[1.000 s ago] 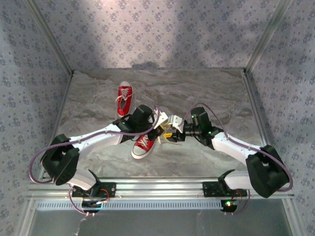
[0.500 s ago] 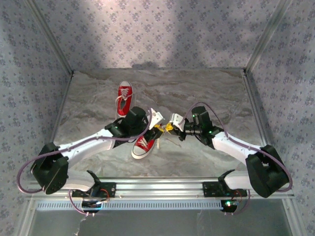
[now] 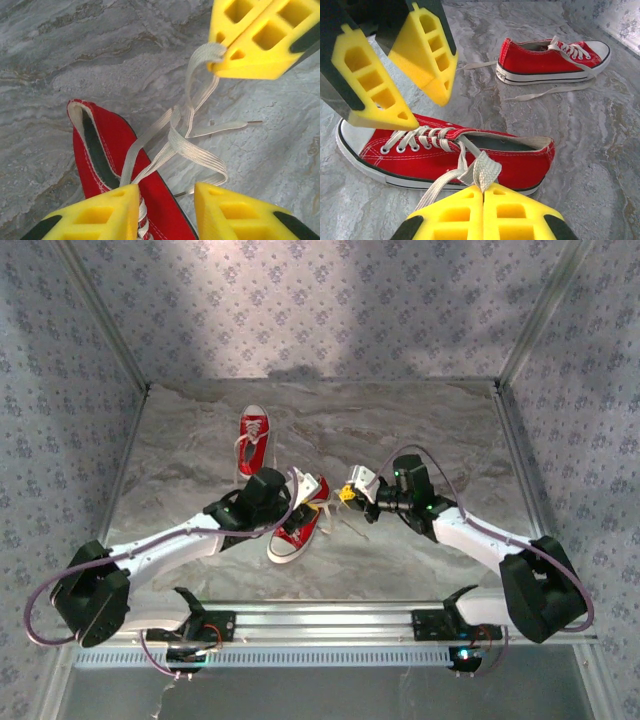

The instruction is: Tie the shoes

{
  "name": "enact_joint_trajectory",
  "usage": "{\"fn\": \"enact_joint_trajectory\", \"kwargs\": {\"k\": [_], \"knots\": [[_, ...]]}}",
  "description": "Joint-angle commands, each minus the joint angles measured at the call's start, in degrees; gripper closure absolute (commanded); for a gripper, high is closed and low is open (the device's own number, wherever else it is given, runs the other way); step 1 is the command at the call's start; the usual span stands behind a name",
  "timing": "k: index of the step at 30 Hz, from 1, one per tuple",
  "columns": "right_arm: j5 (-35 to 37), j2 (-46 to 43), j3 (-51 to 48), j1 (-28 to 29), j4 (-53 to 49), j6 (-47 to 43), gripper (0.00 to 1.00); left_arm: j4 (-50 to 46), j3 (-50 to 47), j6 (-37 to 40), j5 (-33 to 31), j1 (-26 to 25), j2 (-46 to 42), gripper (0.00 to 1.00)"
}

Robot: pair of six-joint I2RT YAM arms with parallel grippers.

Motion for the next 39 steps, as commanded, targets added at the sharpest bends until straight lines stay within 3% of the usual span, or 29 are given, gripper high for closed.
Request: {"fn": "enact_joint_trajectory", "kwargs": {"k": [1, 3, 5, 10, 18, 25, 30, 39], "knots": [[-0.42, -1.09, 1.25, -0.71, 0.72, 1.35, 1.0, 0.38, 1.27, 5.68, 1.67, 0.15, 2.52, 0.64], [-1.33, -1.01, 1.41, -1.0, 0.71, 1.6, 1.0, 0.91, 1.7, 8.93, 4.93, 0.07, 3.81, 0.49], [-2.68, -0.85, 1.58, -1.2, 0.48, 1.64, 1.0, 1.43, 2.22, 11.81, 6.24, 0.25, 5.07, 0.45], [-4.39, -0.87, 1.95, -1.46, -0.56, 1.27, 1.0, -0.68, 6.33, 15.13, 12.26, 3.19, 9.27, 0.44], [-4.59, -1.18, 1.95, -1.71, -1.73, 0.58, 1.0, -3.92, 11.13, 17.24, 18.96, 3.76, 14.51, 0.44], [-5.1, -1.65, 1.68, -1.96, -1.72, 0.65, 1.0, -5.53, 13.26, 17.77, 19.95, 4.57, 17.27, 0.46], [-5.36, -1.87, 1.6, -2.02, -1.69, 0.75, 1.0, -8.15, 15.85, 18.71, 20.6, 4.57, 20.17, 0.54], [-4.13, -2.3, 1.68, -1.81, -2.37, 1.35, 1.0, -10.0, 16.6, 19.35, 14.7, 4.06, 19.25, 0.98]]}}
